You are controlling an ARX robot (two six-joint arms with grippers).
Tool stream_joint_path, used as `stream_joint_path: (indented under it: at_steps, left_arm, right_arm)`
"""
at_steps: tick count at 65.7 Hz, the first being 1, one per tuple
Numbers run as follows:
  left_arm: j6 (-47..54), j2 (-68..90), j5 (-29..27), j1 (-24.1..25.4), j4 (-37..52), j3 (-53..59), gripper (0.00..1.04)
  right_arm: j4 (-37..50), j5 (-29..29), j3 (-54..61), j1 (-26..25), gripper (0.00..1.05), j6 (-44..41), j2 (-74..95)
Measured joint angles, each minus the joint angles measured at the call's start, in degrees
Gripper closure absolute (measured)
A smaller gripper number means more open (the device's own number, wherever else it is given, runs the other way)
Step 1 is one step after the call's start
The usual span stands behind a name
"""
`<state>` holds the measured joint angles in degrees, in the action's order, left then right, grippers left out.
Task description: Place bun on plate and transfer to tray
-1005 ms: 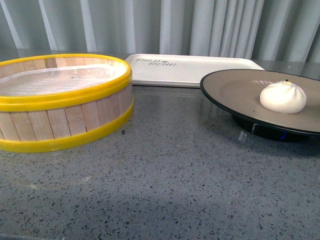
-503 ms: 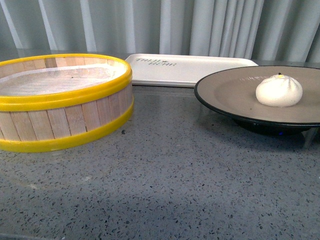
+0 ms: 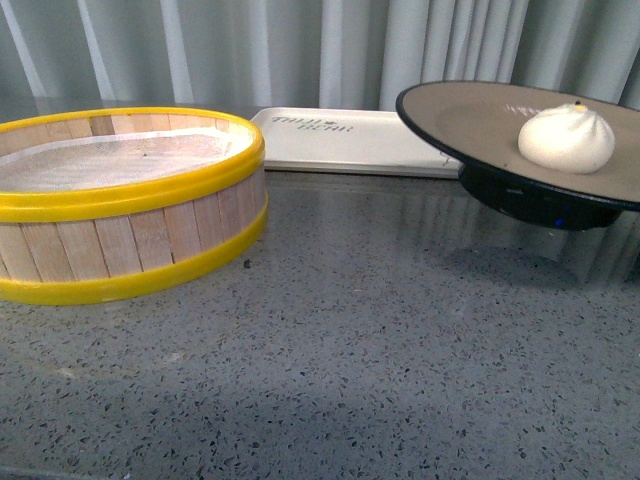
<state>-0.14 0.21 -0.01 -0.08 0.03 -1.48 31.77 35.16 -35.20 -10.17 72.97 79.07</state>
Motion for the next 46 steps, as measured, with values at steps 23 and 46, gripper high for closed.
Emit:
stream_joint_path:
  at_steps: [23,46]
  left_arm:
    - [0.0,0.0,0.0,0.0,0.0,0.0,0.07]
    - [0.0,0.0,0.0,0.0,0.0,0.0,0.07]
  right_arm:
    - [-4.5,-2.9,-21.7,0.3,1.02,5.1,13.7]
    - [-17.7,-6.3,-39.8,3.7,1.02,4.3,25.7]
